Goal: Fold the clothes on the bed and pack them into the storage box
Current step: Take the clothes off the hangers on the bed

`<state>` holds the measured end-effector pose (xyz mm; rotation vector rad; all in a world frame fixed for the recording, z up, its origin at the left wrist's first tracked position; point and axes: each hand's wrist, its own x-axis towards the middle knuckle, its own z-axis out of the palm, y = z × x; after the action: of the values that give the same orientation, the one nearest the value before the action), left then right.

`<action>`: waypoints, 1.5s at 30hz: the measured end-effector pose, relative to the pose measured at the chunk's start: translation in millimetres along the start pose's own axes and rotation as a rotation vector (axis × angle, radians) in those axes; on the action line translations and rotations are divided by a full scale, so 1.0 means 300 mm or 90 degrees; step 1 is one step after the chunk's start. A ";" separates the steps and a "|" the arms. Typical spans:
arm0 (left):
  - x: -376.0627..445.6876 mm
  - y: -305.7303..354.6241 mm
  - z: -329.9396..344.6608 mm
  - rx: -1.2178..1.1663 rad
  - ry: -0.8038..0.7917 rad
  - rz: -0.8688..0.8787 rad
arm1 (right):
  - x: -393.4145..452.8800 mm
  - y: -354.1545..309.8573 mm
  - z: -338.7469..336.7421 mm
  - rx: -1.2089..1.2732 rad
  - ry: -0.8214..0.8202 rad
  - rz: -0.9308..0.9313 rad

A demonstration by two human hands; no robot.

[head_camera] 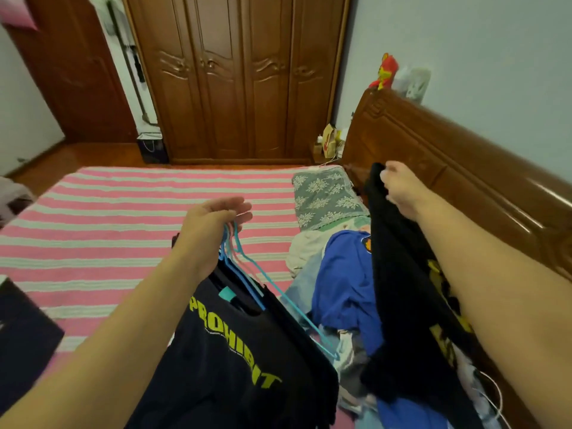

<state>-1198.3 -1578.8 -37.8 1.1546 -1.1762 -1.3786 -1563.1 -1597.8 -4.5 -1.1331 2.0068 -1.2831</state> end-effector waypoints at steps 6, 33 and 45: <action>-0.061 -0.110 0.000 0.030 -0.009 -0.030 | -0.330 0.148 0.175 -0.111 -0.382 -0.026; -0.453 0.095 -0.075 0.150 0.039 0.198 | -0.844 0.183 0.412 -0.244 -0.018 -0.508; -0.475 0.046 -0.179 -0.132 0.227 0.169 | -0.838 0.363 0.270 -0.280 0.087 -0.521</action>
<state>-1129.7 -1443.5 -18.3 1.0049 -0.8731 -1.0160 -1409.7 -1401.1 -143.8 -2.2954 2.0464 -1.3100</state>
